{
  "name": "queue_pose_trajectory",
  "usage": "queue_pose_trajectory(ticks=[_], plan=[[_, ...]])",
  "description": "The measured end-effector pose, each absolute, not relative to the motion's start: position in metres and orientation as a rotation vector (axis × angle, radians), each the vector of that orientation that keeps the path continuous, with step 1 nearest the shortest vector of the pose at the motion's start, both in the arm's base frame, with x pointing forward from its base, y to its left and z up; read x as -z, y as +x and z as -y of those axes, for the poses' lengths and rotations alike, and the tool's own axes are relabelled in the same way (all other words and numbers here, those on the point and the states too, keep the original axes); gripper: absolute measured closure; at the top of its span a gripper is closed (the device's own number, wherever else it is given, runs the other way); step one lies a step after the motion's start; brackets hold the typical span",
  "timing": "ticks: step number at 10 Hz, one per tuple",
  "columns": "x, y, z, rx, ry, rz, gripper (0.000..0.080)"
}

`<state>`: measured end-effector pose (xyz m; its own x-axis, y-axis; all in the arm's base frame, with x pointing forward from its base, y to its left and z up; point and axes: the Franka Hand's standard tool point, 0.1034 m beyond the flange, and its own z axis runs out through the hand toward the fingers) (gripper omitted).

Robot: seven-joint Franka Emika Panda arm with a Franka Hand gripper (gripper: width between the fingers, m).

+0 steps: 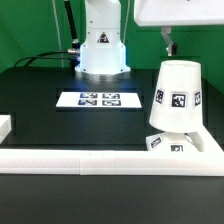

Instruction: Assemble lamp

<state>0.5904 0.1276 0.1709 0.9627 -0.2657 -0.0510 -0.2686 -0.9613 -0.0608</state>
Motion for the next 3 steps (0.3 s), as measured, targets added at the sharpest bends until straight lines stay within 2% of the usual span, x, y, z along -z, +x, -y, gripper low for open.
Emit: queue_pose_trajectory(ticks=[3], plan=[[-0.1740, 0.5769, -0.1342, -0.077, -3.035, -0.506, 0.0101]])
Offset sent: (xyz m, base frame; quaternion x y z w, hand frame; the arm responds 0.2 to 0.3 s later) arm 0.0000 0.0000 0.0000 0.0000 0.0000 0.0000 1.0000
